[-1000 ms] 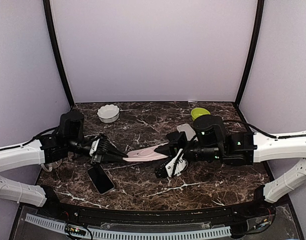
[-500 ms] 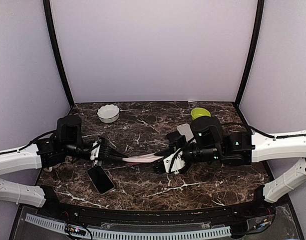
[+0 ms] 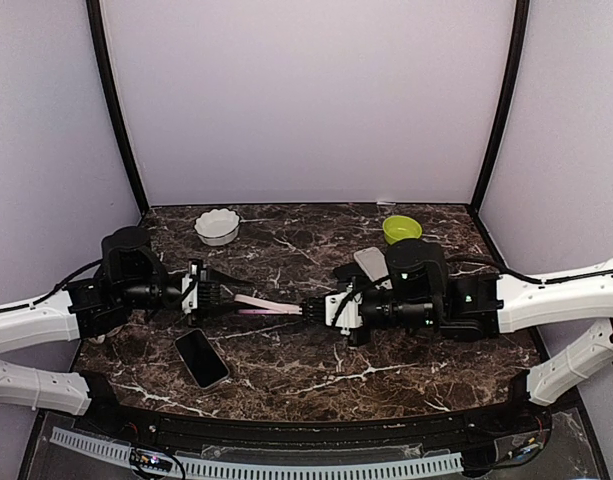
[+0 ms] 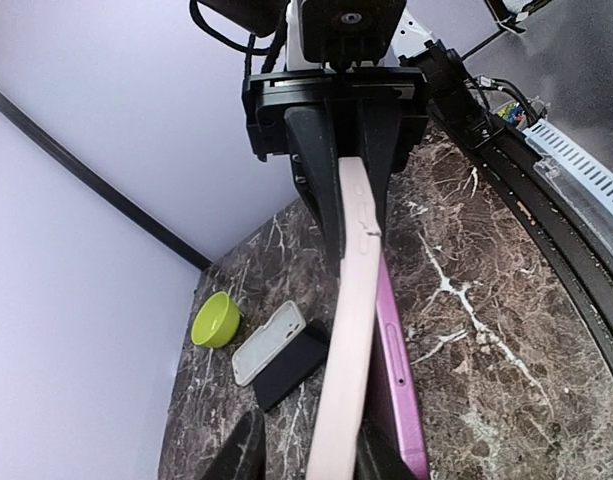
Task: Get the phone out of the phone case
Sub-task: Remove the top left corner of the phone case.
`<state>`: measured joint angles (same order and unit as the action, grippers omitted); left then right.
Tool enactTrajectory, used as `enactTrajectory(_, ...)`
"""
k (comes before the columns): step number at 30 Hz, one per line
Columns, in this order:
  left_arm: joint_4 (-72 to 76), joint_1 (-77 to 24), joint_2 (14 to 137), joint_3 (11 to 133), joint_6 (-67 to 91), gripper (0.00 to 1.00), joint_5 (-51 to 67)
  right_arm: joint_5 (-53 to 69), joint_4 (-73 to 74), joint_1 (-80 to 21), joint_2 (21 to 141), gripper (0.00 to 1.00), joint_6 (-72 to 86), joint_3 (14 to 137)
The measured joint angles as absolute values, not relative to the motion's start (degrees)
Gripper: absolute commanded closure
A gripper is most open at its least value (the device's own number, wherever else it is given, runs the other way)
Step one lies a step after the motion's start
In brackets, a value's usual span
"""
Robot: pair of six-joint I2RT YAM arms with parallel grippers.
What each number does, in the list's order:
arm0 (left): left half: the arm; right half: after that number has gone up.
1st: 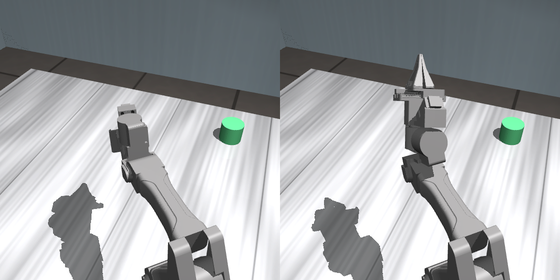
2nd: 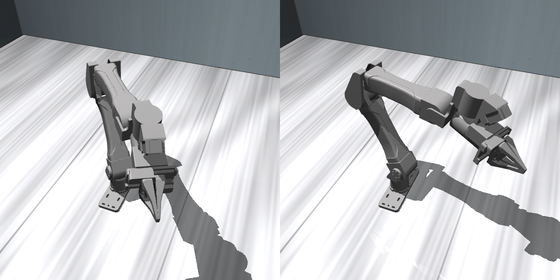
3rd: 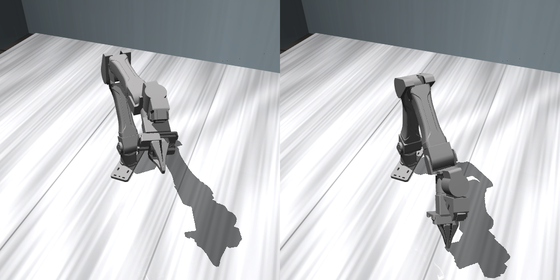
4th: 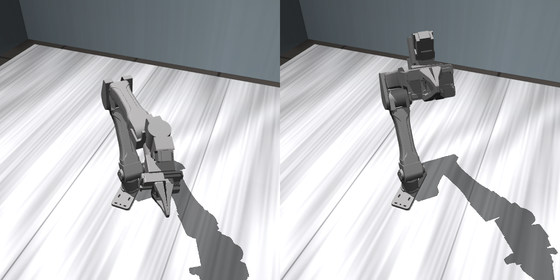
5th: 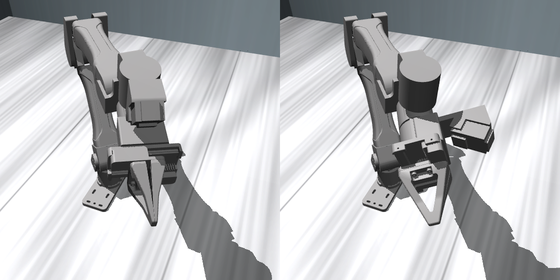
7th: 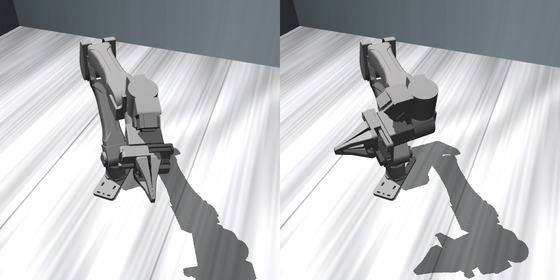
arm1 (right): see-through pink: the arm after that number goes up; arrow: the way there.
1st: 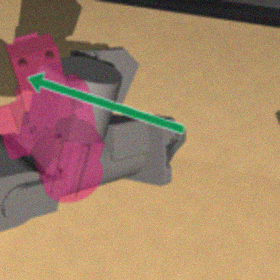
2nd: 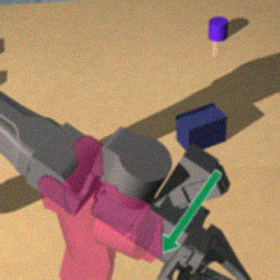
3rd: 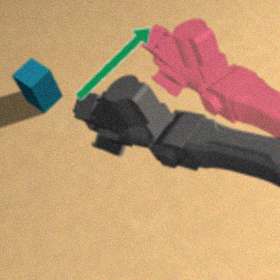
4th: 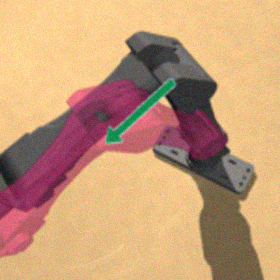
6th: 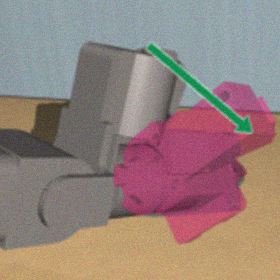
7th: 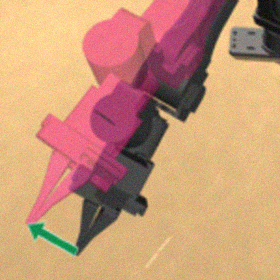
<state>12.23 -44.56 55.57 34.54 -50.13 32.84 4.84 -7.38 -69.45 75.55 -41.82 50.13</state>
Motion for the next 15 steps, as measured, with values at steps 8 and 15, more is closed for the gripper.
enactTrajectory(8,12.97,-44.86,55.37,34.5,-50.39,0.65,30.46,4.64,-11.64,-69.52,75.53,1.0,-38.65,47.64)
enactTrajectory(15,13.58,-45.19,55.02,34.33,-50.7,0.63,29.19,4.49,-14.68,-69.54,75.33,1.0,-36.93,45.84)
